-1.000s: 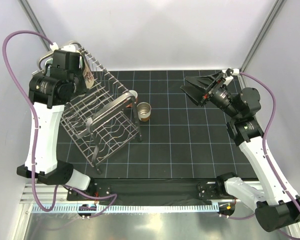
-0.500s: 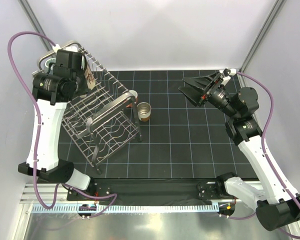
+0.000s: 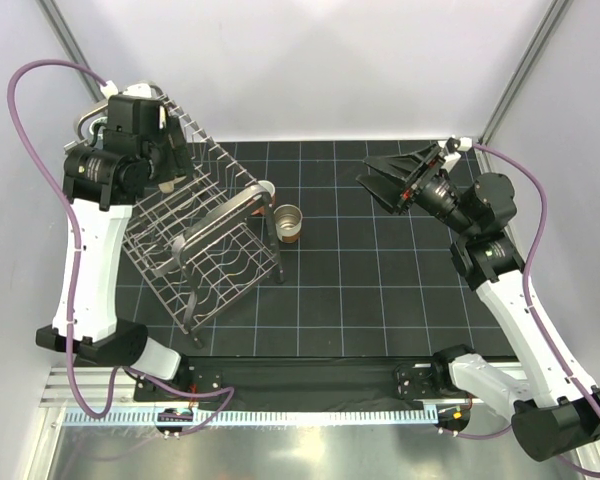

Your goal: Load the cups into the dish rack

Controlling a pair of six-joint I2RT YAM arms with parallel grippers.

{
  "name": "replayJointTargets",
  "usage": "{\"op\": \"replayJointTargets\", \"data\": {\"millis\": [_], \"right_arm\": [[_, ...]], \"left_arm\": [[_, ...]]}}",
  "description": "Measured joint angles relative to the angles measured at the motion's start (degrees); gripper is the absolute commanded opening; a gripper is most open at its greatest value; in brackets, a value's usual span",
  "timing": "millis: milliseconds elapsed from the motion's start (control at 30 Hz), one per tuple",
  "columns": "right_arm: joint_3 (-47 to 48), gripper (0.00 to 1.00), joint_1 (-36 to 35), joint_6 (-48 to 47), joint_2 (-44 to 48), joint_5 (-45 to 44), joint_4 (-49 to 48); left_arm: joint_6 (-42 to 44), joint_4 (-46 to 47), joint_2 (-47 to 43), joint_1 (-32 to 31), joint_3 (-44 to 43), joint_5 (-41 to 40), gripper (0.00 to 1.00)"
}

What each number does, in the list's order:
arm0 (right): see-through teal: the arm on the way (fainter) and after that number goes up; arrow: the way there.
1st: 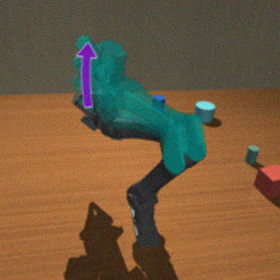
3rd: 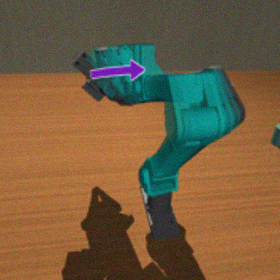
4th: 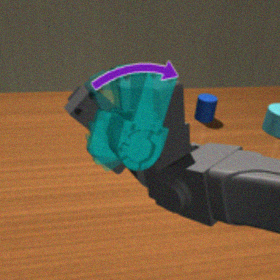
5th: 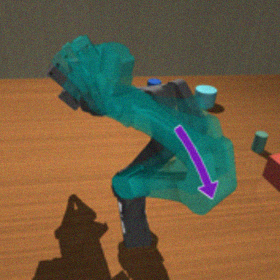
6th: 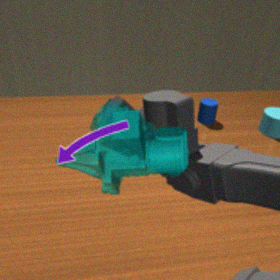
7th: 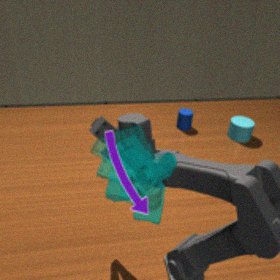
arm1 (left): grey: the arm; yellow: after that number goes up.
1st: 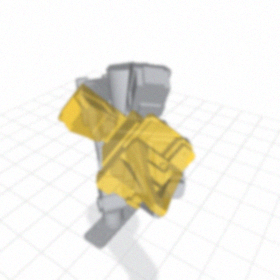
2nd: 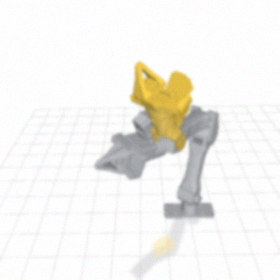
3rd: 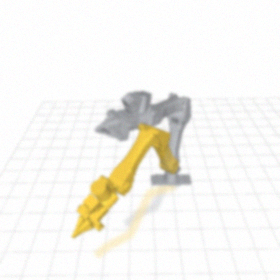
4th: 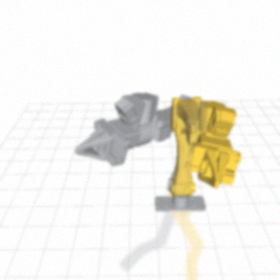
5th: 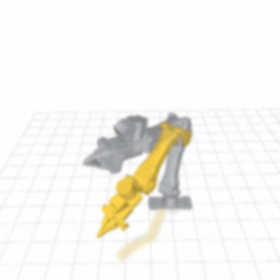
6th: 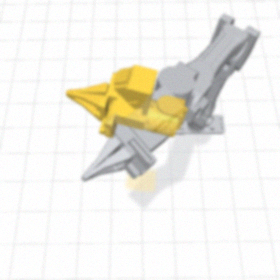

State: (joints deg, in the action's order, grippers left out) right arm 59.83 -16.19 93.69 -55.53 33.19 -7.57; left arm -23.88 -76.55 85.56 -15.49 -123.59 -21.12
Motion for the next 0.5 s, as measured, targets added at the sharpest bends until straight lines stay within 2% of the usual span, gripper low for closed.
{"op": "replayJointTargets", "data": {"millis": [267, 500], "right_arm": [[5.4, 0.53, 0.0, -6.5, -3.4, 0.0, 7.6], [21.0, 0.54, -0.9, -23.5, -14.1, -1.4, 25.3]], "left_arm": [[-0.2, 0.6, -3.4, 0.0, -1.9, 6.4, 0.82], [-0.8, 8.5, -17.9, 0.1, 5.4, 17.7, 0.83]]}}
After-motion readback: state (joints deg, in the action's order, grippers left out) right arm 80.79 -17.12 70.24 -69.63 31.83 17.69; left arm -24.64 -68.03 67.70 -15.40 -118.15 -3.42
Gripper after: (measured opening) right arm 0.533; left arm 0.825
